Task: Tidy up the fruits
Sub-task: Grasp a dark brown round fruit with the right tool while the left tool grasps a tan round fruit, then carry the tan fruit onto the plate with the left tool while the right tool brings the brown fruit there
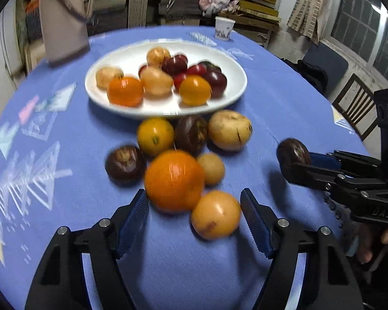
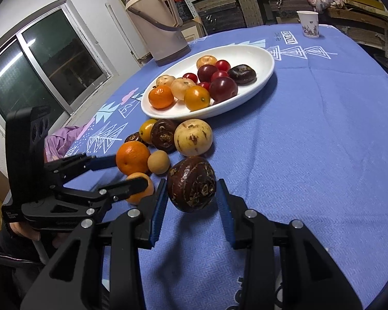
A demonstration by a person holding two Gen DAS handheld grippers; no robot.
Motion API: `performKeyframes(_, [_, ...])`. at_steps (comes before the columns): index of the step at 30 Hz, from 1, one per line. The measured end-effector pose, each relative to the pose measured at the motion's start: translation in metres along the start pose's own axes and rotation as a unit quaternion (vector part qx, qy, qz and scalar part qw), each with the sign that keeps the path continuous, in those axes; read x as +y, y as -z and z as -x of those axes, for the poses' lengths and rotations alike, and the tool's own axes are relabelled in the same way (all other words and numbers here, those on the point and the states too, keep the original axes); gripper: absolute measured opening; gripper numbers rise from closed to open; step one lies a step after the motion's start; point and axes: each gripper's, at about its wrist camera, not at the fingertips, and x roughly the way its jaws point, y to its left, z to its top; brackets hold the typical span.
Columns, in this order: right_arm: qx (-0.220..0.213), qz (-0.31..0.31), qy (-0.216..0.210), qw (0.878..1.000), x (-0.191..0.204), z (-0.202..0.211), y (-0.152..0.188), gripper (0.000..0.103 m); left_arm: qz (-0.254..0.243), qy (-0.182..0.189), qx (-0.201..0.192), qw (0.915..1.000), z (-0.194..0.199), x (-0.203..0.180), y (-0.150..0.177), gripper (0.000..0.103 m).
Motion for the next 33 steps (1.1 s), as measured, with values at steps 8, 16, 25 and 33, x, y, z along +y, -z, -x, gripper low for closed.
performKeyframes(8, [0.001, 0.001, -0.005, 1.0, 0.001, -0.001, 0.002, 0.037, 0.015, 0.011, 0.002, 0.9998, -0.005, 0.002, 0.003, 0.059])
performKeyframes(16, [0.001, 0.005, -0.002, 1.0, 0.003, 0.0, 0.001, 0.037, -0.016, 0.032, 0.005, 0.9993, -0.002, -0.009, 0.008, 0.04])
performKeyframes(25, [0.002, 0.013, 0.001, 1.0, 0.01, 0.002, -0.002, 0.037, -0.01, 0.05, -0.026, 0.9983, 0.022, 0.0, 0.006, 0.04])
performKeyframes(33, [-0.013, 0.045, 0.013, 0.999, 0.024, 0.006, -0.029, 0.037, -0.016, 0.035, -0.07, 0.9968, 0.046, 0.014, -0.026, 0.04])
